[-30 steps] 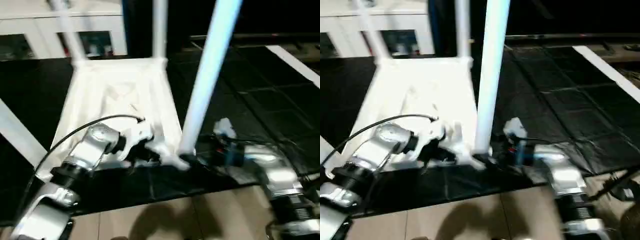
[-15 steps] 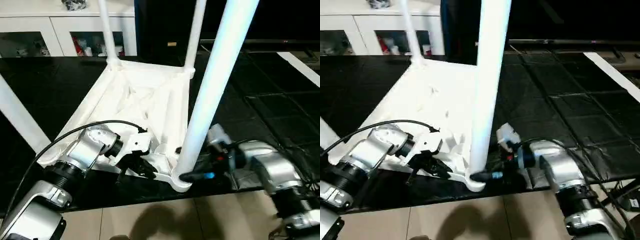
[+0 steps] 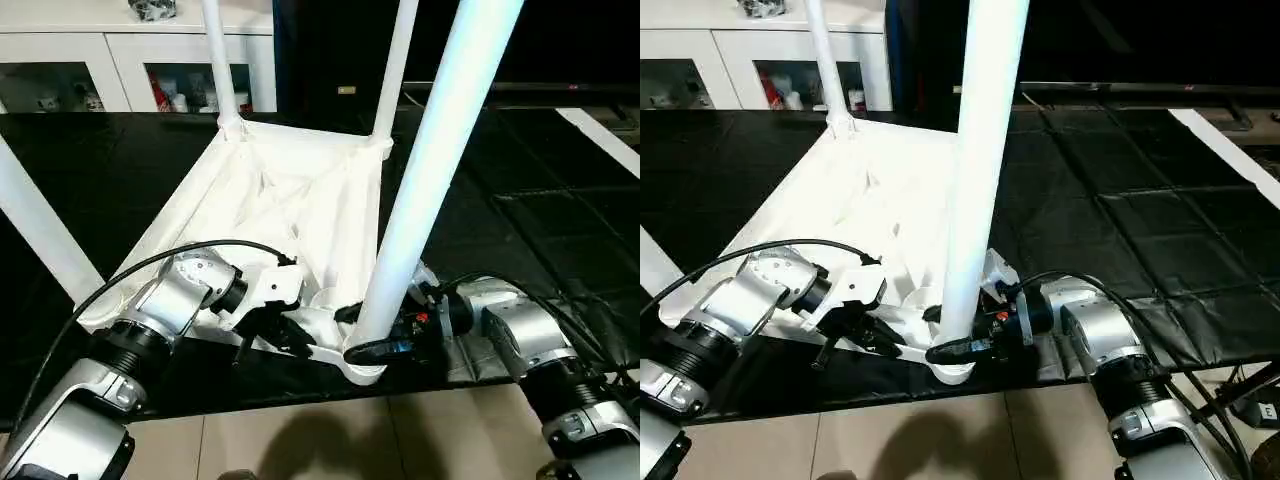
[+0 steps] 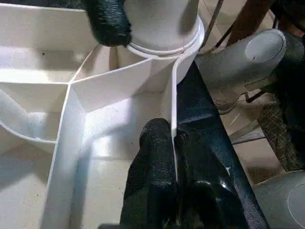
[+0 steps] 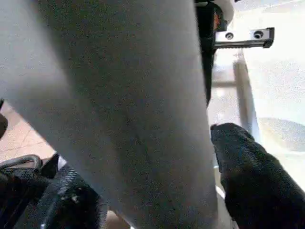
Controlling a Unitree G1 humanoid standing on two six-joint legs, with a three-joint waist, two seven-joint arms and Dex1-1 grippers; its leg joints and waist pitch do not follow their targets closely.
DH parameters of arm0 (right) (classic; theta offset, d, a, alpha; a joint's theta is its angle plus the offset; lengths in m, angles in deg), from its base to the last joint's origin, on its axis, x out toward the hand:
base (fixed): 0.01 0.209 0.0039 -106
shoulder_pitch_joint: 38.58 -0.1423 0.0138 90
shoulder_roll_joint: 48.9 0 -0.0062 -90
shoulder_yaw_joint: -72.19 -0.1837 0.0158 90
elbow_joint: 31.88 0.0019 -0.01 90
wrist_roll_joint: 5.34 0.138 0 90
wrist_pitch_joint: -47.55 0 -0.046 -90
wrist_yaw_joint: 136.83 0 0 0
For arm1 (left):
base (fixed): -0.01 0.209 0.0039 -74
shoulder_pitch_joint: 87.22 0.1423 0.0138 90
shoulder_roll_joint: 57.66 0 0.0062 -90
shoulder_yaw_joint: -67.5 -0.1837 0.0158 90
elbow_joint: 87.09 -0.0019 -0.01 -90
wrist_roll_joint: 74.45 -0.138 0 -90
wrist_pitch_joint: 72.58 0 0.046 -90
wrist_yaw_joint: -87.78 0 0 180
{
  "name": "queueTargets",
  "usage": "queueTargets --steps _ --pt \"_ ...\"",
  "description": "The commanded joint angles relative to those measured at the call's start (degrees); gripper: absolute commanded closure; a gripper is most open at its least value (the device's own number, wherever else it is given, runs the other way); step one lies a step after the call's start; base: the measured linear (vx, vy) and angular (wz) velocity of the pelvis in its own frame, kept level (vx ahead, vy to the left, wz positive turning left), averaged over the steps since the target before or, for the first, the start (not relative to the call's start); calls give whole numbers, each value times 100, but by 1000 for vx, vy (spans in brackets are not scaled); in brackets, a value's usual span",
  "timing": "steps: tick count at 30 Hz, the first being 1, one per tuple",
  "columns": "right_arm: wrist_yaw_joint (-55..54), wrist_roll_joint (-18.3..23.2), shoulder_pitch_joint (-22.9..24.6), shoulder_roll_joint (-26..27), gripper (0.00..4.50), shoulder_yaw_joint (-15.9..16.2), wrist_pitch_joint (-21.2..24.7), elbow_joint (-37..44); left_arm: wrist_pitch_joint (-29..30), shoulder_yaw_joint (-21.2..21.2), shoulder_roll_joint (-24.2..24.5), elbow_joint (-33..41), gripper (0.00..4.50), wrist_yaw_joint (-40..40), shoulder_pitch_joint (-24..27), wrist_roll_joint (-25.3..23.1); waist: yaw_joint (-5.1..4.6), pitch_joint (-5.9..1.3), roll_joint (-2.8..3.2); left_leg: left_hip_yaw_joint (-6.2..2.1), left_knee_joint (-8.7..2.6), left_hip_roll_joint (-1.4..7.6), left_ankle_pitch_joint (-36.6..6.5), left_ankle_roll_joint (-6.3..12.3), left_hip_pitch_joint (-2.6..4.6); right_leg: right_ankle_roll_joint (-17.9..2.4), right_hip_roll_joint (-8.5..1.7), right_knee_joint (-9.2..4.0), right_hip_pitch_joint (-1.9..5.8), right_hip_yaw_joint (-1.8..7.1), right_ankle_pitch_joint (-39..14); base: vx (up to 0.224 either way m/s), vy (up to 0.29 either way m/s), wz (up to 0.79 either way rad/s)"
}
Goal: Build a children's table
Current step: Rotate leg to tighten
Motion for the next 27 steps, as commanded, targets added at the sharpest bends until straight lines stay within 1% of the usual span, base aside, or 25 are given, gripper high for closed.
queueTargets --steps 1,2,3,4,6,7,8,13,14,15,16,17,18,19,21,22,23,24,25,26,27 --pt "16 4 -144 11 170 38 -48 -126 -92 -216 -105 -27 450 113 -53 -44 -28 -403 -31 42 -391 75 -980 235 -4 -1005 -302 -361 339 283 -1827 0 0 0" --pt "18 3 -147 14 180 39 -50 -132 -94 -215 -107 -31 450 108 -54 -46 -32 -400 -27 41 -396 78 -1017 222 -1 -1010 -303 -364 335 283 -1836 0 0 0" --pt "18 3 -147 14 180 39 -50 -132 -94 -215 -107 -31 450 108 -54 -46 -32 -400 -27 41 -396 78 -1017 222 -1 -1010 -303 -364 335 283 -1836 0 0 0" --pt "32 2 -147 23 199 40 -49 -138 -96 -211 -114 -36 450 91 -54 -51 -34 -399 -34 40 -399 78 -1077 201 4 -992 -304 -373 335 281 -1898 0 0 0" --pt "50 4 -128 37 203 45 -37 -121 -102 -204 -129 -55 450 58 -61 -61 -36 -392 -42 35 -407 76 -1171 174 9 -938 -304 -391 332 279 -2043 0 0 0" --pt "58 2 -121 42 214 45 -37 -116 -106 -200 -134 -66 450 47 -66 -65 -37 -393 -39 32 -408 80 -1204 161 15 -933 -302 -393 328 281 -2078 0 0 0" --pt "58 2 -121 42 214 45 -37 -116 -106 -200 -134 -66 450 47 -66 -65 -36 -397 -44 33 -407 80 -1203 157 18 -943 -301 -389 328 283 -2052 0 0 0" --pt "78 5 -96 65 218 48 -35 -115 -130 -171 -152 -134 450 -17 -95 -86 -33 -400 -31 33 -407 76 -1196 154 11 -994 -297 -380 339 287 -1945 0 0 0" --pt "72 12 -87 74 218 53 -44 -115 -131 -160 -155 -148 450 -35 -99 -88 -29 -399 -20 32 -409 78 -1212 150 16 -996 -300 -381 338 287 -1955 0 0 0" --pt "72 12 -87 74 218 53 -44 -115 -131 -160 -155 -148 450 -35 -99 -88 -34 -394 -29 31 -411 77 -1237 148 12 -987 -297 -387 339 284 -1992 0 0 0" --pt "63 23 -72 85 218 56 -43 -103 -124 -146 -161 -163 450 -54 -106 -86 -31 -394 -17 30 -412 76 -1252 143 15 -979 -298 -389 340 284 -2023 0 0 0" --pt "63 23 -72 85 218 56 -43 -103 -124 -146 -161 -163 450 -54 -106 -86 -33 -392 -21 28 -415 79 -1279 136 19 -962 -303 -400 340 282 -2087 0 0 0" --pt "38 44 -41 105 218 50 -31 -76 -95 -131 -173 -168 450 -77 -106 -77 -31 -395 -22 28 -413 79 -1280 130 23 -959 -303 -401 337 284 -2094 0 0 0" --pt "-5 74 4 134 218 35 -9 -35 -62 -117 -188 -173 450 -96 -104 -65 -32 -394 -8 27 -415 79 -1285 129 20 -965 -305 -400 336 285 -2089 0 0 0" --pt "-66 106 60 172 218 10 10 14 -21 -102 -209 -171 450 -125 -96 -50 -29 -393 -13 24 -419 84 -1299 122 26 -972 -303 -400 335 283 -2070 0 0 0" --pt "-452 129 191 323 218 -104 37 72 199 -12 -321 -171 450 -278 -101 27 -34 -391 3 22 -421 80 -1327 115 25 -975 -301 -400 337 282 -2089 0 0 0" --pt "-550 129 216 359 218 -132 43 77 260 14 -352 -175 450 -319 -106 48 -25 -379 1 32 -422 79 -1359 100 45 -956 -300 -424 317 289 -2124 0 0 0" --pt "-592 129 227 375 218 -143 46 80 286 24 -365 -176 450 -337 -108 57 -34 -381 -4 29 -424 78 -1391 91 50 -950 -304 -425 319 289 -2174 0 0 0" --pt "-714 129 259 425 221 -176 48 87 351 64 -415 -204 450 -420 -127 76 -40 -379 -7 21 -430 72 -1414 87 38 -931 -302 -427 331 280 -2246 0 0 0" --pt "-1060 56 283 532 221 -245 -15 23 437 124 -501 -247 450 -557 -156 102 -72 -359 -15 19 -434 57 -1529 64 41 -825 -302 -468 311 272 -2556 0 0 0" --pt "-1060 56 283 532 222 -245 -15 23 437 124 -501 -247 450 -557 -156 102 -84 -357 -12 13 -430 45 -1586 50 55 -783 -308 -490 301 262 -2713 0 0 0"
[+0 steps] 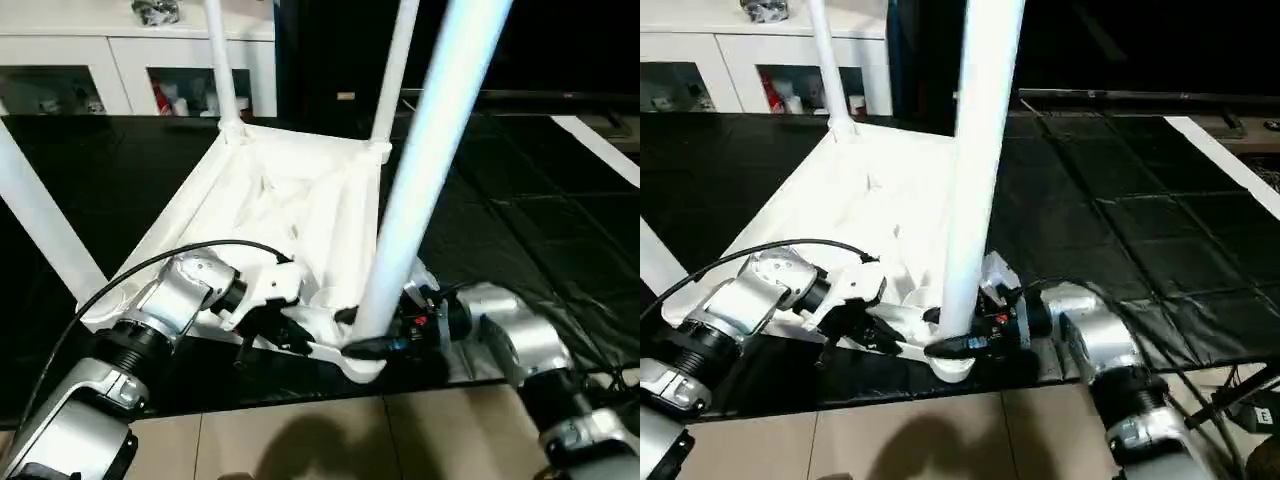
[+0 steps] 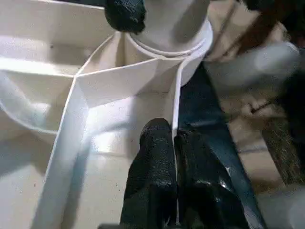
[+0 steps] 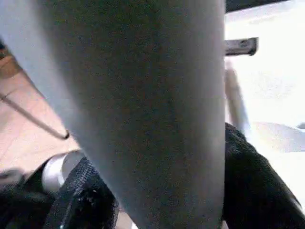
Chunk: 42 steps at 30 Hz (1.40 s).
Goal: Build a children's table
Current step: Rotate leg to tighten
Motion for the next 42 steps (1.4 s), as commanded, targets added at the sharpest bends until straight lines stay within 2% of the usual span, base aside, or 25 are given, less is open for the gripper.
queueTargets --steps 1,2,3,5,7,9,10,11,14,16,18,19,20,21,23,25,26,29,30,34,36,37,38,40,42 --pt "-842 -85 6 351 224 -5 20 -166 200 13 -473 -31 450 -448 -158 142 -33 -321 -1 2 -433 41 -1625 42 32 -702 -320 -529 271 236 -2959 0 0 0" --pt "-1351 -170 -7 516 226 -126 -30 -317 368 125 -610 -63 450 -703 -184 192 -58 -308 23 -1 -422 25 -1686 5 51 -604 -326 -574 231 226 -3214 0 0 0" --pt "-1537 -194 -14 578 230 -174 -39 -373 438 170 -663 -72 450 -802 -192 212 -80 -299 7 -4 -418 13 -1724 -14 45 -545 -325 -595 231 213 -3348 0 0 0" --pt "-2131 -222 -72 804 233 -348 -3 -544 663 319 -831 -65 450 -1158 -210 268 -183 -298 -6 -49 -415 -18 -1797 -67 12 -334 -327 -653 265 134 -3719 0 0 0" --pt "-2515 -238 -138 979 233 -467 17 -631 879 433 -944 -9 450 -1358 -212 330 -258 -299 -2 -75 -420 -33 -1846 -43 -35 -202 -318 -681 301 94 -3804 0 0 0" --pt "-3030 -273 -270 1211 234 -599 55 -766 1146 596 -1095 52 450 -1628 -229 392 -368 -304 39 -102 -439 -11 -1944 -7 -42 -240 -330 -702 313 61 -3683 0 0 0" --pt "-3467 -291 -425 1415 234 -695 74 -915 1337 728 -1223 70 450 -1903 -262 425 -473 -320 38 -154 -453 -11 -1960 -9 -120 -300 -336 -689 388 -7 -3471 -15 23 -18" --pt "-3523 -294 -446 1441 234 -707 79 -934 1361 745 -1239 71 450 -1942 -268 427 -495 -316 52 -160 -455 -11 -1989 -13 -123 -302 -335 -695 391 -15 -3454 -11 20 -20" --pt "-4593 -424 -823 1885 234 -943 47 -1345 1677 986 -1527 35 450 -2758 -385 351 -600 -320 35 -172 -424 -38 -2086 9 -53 -431 -336 -717 327 -20 -3343 -4 7 -7" --pt "-5324 -541 -1064 2159 234 -1083 -94 -1646 1848 1185 -1765 37 450 -3293 -471 341 -672 -315 21 -180 -426 -39 -2051 62 -66 -533 -338 -698 324 -7 -3250 0 0 0" --pt "-5569 -597 -1147 2240 234 -1134 -89 -1774 1905 1246 -1834 62 450 -3442 -492 326 -696 -329 14 -169 -424 -49 -1958 111 -80 -586 -330 -677 332 18 -3084 0 0 0" --pt "-5679 -642 -1186 2266 234 -1161 -121 -1858 1920 1240 -1841 91 450 -3466 -489 286 -682 -355 -21 -133 -419 -62 -1681 240 -96 -713 -320 -635 342 76 -2726 0 0 0" --pt "-5699 -652 -1191 2268 234 -1166 -135 -1872 1922 1236 -1841 97 450 -3466 -488 278 -682 -355 -21 -133 -419 -62 -1681 240 -96 -713 -320 -635 342 76 -2726 52 -1 -2" --pt "-5686 -678 -1194 2261 234 -1168 -196 -1902 1912 1207 -1821 118 450 -3452 -473 242 -651 -386 -14 -106 -408 -58 -1276 344 -130 -859 -315 -563 362 120 -2259 0 0 0" --pt "-5586 -687 -1167 2229 234 -1165 -272 -1891 1858 1155 -1771 133 450 -3409 -444 196 -627 -384 -18 -70 -386 -54 -1104 448 -111 -1028 -298 -524 333 145 -1935 0 0 0" --pt "-5360 -699 -1110 2140 179 -1138 -330 -1846 1764 1073 -1673 150 450 -3314 -386 155 -587 -391 -16 -64 -376 -56 -964 508 -128 -1095 -301 -487 352 158 -1814 0 0 0" --pt "-5271 -739 -1097 2097 179 -1115 -372 -1857 1735 1046 -1641 165 450 -3275 -361 148 -559 -413 25 -68 -371 -45 -791 529 -128 -1161 -301 -448 370 164 -1567 0 0 0" --pt "-5049 -813 -1035 1961 148 -1050 -478 -1817 1686 996 -1554 184 450 -3182 -315 136 -543 -441 10 -59 -357 -45 -490 617 -140 -1324 -287 -384 395 173 -1003 0 0 0" --pt "-4791 -813 -933 1820 138 -975 -562 -1674 1652 966 -1486 171 450 -3104 -298 124 -519 -437 31 -57 -360 -34 -446 655 -122 -1396 -278 -372 386 169 -855 0 0 0" --pt "-4229 -797 -706 1488 97 -836 -696 -1342 1520 897 -1348 139 450 -2891 -275 96 -429 -418 35 -45 -373 -9 -516 711 -89 -1447 -278 -373 384 177 -847 0 0 0" --pt "-3657 -705 -481 1145 76 -776 -708 -969 1462 867 -1242 127 450 -2731 -265 106 -381 -403 27 -34 -386 -5 -701 657 -65 -1371 -279 -416 374 178 -1124 0 0 0" --pt "-3004 -621 -249 771 76 -694 -693 -574 1415 818 -1140 109 450 -2560 -260 115 -354 -400 22 -28 -382 -3 -774 644 -68 -1315 -276 -420 378 188 -1196 0 0 0" --pt "-3004 -621 -249 771 63 -694 -693 -574 1415 818 -1140 109 450 -2560 -260 115 -308 -398 8 -26 -379 0 -793 673 -65 -1249 -273 -429 376 192 -1246 0 0 0" --pt "-2220 -473 75 199 52 -607 -638 -79 1329 754 -1002 75 450 -2351 -252 101 -253 -396 -5 -28 -386 -1 -801 655 -60 -1185 -265 -440 380 187 -1350 0 0 0" --pt "-1944 -384 194 -36 25 -614 -593 90 1281 721 -940 57 450 -2251 -253 93 -198 -379 -7 -18 -389 9 -905 655 -30 -1138 -268 -471 352 191 -1494 0 0 0"
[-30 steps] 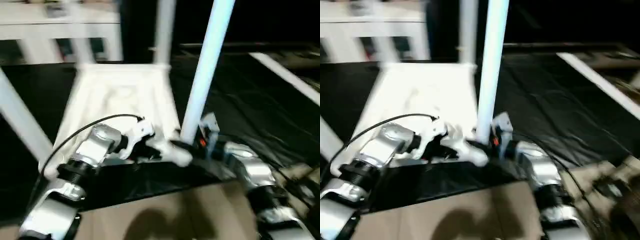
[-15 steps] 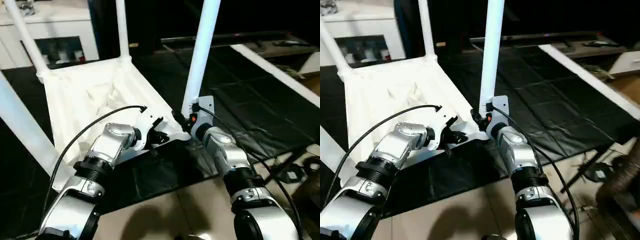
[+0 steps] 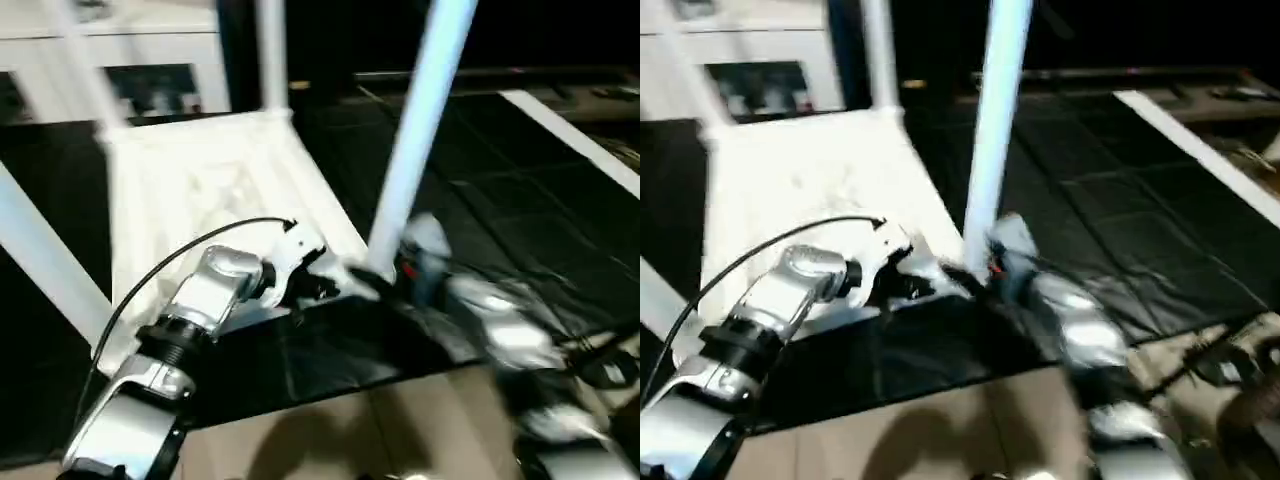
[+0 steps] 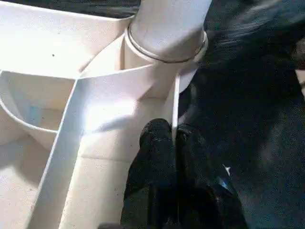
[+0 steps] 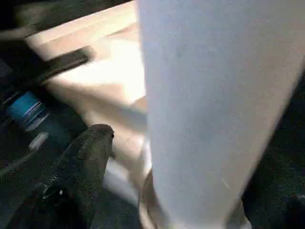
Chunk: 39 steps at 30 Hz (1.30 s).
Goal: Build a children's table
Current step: Rotate leg to tighten
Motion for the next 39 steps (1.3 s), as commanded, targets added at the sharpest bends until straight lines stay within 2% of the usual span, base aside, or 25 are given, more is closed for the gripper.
queueTargets --steps 1,3,4,6,9,15,16,17,20,23,26,29,33,36,37,39 --pt "683 182 166 -247 20 141 112 339 -135 -5 46 110 450 112 -111 54 30 -375 -1 98 -342 70 -914 632 -32 -983 -274 -372 459 278 -1747 0 0 0" --pt "805 205 209 -345 13 133 116 390 -158 -25 69 93 450 167 -117 49 48 -387 -15 93 -338 71 -903 583 -39 -953 -281 -364 457 279 -1790 0 0 0" --pt "1095 275 290 -632 6 58 152 463 -266 -106 150 39 450 364 -136 28 58 -387 -16 93 -335 68 -895 557 -40 -936 -282 -373 455 276 -1810 0 0 0" --pt "1202 309 321 -743 6 31 171 499 -305 -138 181 14 450 440 -146 23 88 -393 -22 99 -325 66 -890 591 -29 -936 -281 -373 451 281 -1788 0 0 0" --pt "1675 497 399 -1156 6 -33 324 657 -533 -352 355 -28 450 891 -173 -17 93 -393 -20 92 -319 60 -853 620 -50 -932 -269 -373 465 267 -1753 0 0 0" --pt "2058 603 391 -1381 6 0 376 792 -754 -627 538 65 450 1459 -125 -54 105 -386 -24 90 -323 71 -929 580 -45 -874 -277 -395 454 247 -2000 0 0 0" --pt "2126 624 377 -1406 6 24 414 831 -814 -694 579 105 450 1601 -106 -59 130 -387 -6 96 -322 86 -939 558 -7 -905 -274 -398 425 252 -1984 0 0 0" --pt "2186 665 365 -1417 6 39 452 875 -878 -758 615 140 450 1726 -89 -57 130 -387 -6 96 -322 86 -939 558 -7 -905 -274 -398 425 252 -1984 0 0 0" --pt "2245 719 283 -1360 6 110 491 892 -1065 -898 686 196 450 2021 -53 -45 179 -393 7 106 -328 114 -865 521 -12 -995 -275 -353 434 260 -1779 0 0 0" --pt "2175 557 138 -1159 6 294 357 709 -1266 -1009 713 246 450 2247 -19 -46 213 -397 13 115 -327 114 -891 456 0 -999 -281 -348 423 263 -1772 0 0 0" --pt "2114 486 2 -950 6 371 334 499 -1302 -1047 685 224 450 2237 -21 -74 241 -407 40 140 -329 149 -958 344 56 -1135 -287 -323 391 275 -1618 0 0 0" --pt "2132 492 -99 -792 41 430 363 370 -1313 -1060 656 199 450 2205 -30 -87 256 -419 44 154 -327 160 -913 322 42 -1245 -271 -259 405 286 -1276 0 0 0" --pt "2216 479 -304 -614 82 573 358 59 -1386 -1072 653 153 450 2193 -39 -101 280 -423 25 160 -326 143 -855 312 11 -1169 -284 -247 439 290 -1276 0 0 0" --pt "2291 436 -418 -531 91 625 325 -139 -1404 -1076 658 152 450 2194 -33 -108 294 -416 26 165 -327 146 -914 278 15 -1093 -301 -269 430 295 -1513 0 0 0" --pt "2322 424 -455 -507 114 640 326 -199 -1406 -1075 662 153 450 2187 -31 -111 295 -408 -1 168 -329 147 -912 273 7 -1071 -296 -277 425 294 -1555 0 0 0" --pt "2384 411 -523 -460 125 657 320 -309 -1414 -1071 675 151 450 2173 -31 -114 301 -414 -6 165 -326 145 -884 257 3 -1050 -299 -263 430 295 -1576 0 0 0"
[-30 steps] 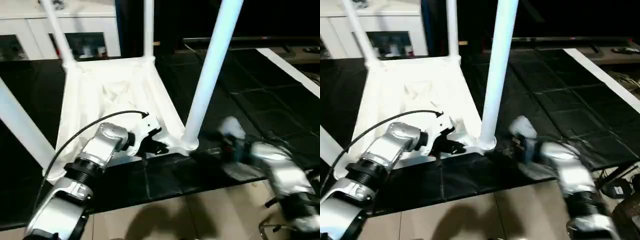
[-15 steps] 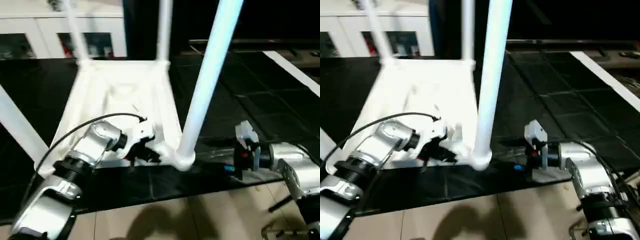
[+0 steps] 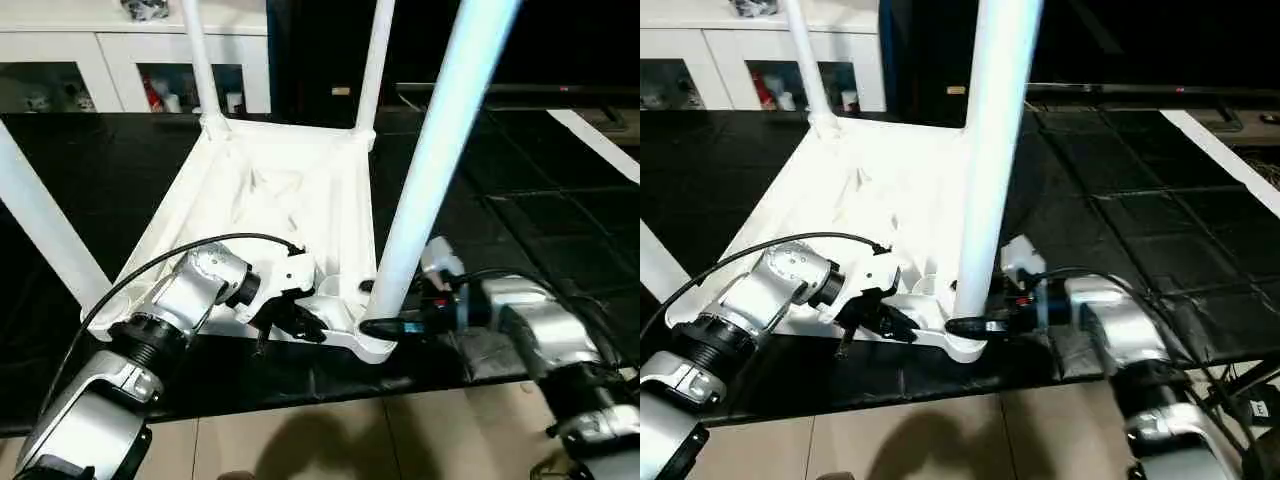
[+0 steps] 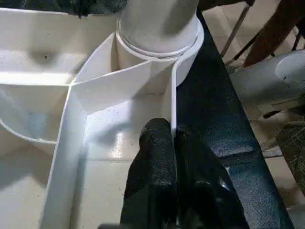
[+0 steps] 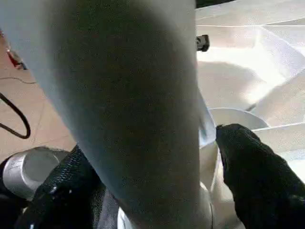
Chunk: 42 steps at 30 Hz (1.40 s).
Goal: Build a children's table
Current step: Rotate leg to tighten
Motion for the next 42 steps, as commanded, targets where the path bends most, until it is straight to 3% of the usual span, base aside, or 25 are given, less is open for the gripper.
queueTargets --steps 1,10,21,26,32,33,35,36,38,40,42 --pt "61 -27 -138 7 135 30 -35 -119 -60 -198 -51 48 450 181 -6 -46 -49 -408 2 69 -377 56 -866 294 -3 -1084 -295 -294 381 282 -1572 0 0 0" --pt "316 -29 -190 62 219 113 -26 -285 -46 -186 -15 105 450 140 67 -47 -46 -406 -12 74 -374 57 -814 305 -1 -1042 -294 -297 369 287 -1643 0 0 0" --pt "288 114 -48 179 231 85 122 -95 116 -71 -100 -3 450 -72 -5 -11 -47 -402 15 72 -379 54 -904 275 8 -1022 -283 -313 367 285 -1720 0 0 0" --pt "-658 -68 151 463 231 20 151 108 510 210 -376 -135 450 -609 -101 110 -68 -379 23 63 -394 34 -1050 165 12 -911 -286 -349 354 286 -1978 0 0 0" --pt "-2474 -179 149 1327 239 -266 618 300 974 610 -815 -306 450 -1422 -278 266 -288 -333 17 21 -397 -61 -1451 7 -3 -411 -286 -515 338 231 -3177 0 0 0" --pt "-2881 -260 103 1534 239 -301 631 244 1035 680 -900 -355 450 -1609 -324 275 -335 -335 14 4 -388 -80 -1466 7 -22 -270 -293 -552 356 193 -3428 0 0 0" --pt "-3530 -374 9 1833 239 -382 651 101 1121 795 -1033 -431 450 -1876 -390 284 -423 -328 36 -3 -373 -100 -1547 45 -7 -161 -281 -623 320 142 -3601 0 0 0" --pt "-3530 -374 9 1833 239 -382 651 101 1121 795 -1033 -431 450 -1876 -390 284 -448 -329 40 -8 -367 -105 -1578 49 2 -156 -280 -637 310 125 -3625 0 0 0" --pt "-5135 -610 -341 2514 239 -702 468 -449 1323 1079 -1393 -528 450 -2537 -519 323 -547 -342 35 -38 -383 -86 -1553 -9 -37 -216 -285 -598 328 96 -3483 0 0 0" --pt "-5276 -637 -385 2577 240 -737 434 -514 1333 1103 -1428 -530 450 -2598 -527 325 -605 -357 75 -78 -406 -70 -1612 3 -46 -238 -289 -605 372 72 -3361 0 0 0" --pt "-5704 -731 -514 2713 241 -825 286 -709 1354 1167 -1509 -520 450 -2765 -537 343 -623 -371 83 -76 -424 -43 -1485 49 -64 -422 -294 -558 353 129 -2860 0 0 0"
